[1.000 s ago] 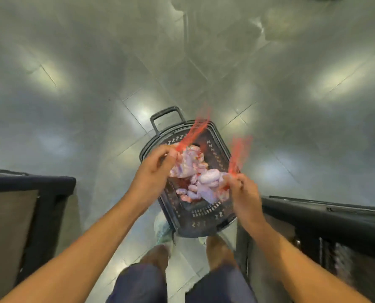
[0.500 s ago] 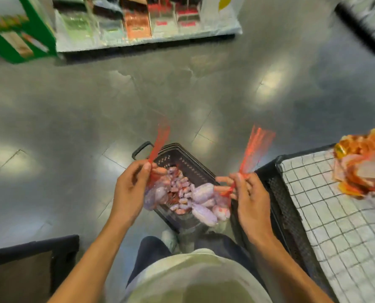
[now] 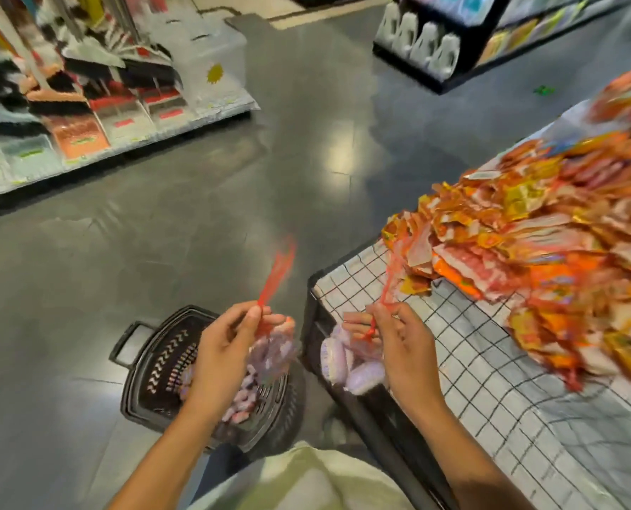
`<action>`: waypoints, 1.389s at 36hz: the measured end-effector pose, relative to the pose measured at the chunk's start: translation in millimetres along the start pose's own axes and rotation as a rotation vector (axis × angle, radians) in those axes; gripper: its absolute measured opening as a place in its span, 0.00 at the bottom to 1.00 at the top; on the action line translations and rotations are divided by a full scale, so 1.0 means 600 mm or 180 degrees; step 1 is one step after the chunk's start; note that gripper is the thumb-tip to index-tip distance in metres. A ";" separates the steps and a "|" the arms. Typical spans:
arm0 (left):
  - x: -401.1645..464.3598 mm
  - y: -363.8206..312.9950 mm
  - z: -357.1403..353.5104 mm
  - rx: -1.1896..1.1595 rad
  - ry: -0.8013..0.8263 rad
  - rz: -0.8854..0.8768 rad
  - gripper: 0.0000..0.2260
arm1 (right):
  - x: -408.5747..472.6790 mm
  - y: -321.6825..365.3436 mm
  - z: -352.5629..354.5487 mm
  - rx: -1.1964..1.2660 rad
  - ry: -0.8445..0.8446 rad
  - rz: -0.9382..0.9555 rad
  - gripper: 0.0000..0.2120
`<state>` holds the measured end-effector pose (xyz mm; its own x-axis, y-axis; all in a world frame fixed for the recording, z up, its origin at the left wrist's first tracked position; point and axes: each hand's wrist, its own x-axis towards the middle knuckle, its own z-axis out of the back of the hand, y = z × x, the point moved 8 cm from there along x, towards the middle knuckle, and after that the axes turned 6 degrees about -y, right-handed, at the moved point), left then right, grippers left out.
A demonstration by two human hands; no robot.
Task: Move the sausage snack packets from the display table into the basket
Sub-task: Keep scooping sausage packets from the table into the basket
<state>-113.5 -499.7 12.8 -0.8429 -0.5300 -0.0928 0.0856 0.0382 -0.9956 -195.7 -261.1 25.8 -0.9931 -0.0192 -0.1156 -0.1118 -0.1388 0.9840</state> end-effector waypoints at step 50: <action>0.152 0.173 -0.295 0.1279 0.0073 0.0771 0.11 | 0.276 -0.137 0.131 -0.0515 0.0084 0.0344 0.08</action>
<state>-275.5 -394.1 -101.3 -0.7844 -0.5273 -0.3266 0.4764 -0.1750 -0.8616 -353.6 -175.0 -63.5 -0.9975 -0.0683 -0.0161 0.0045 -0.2918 0.9565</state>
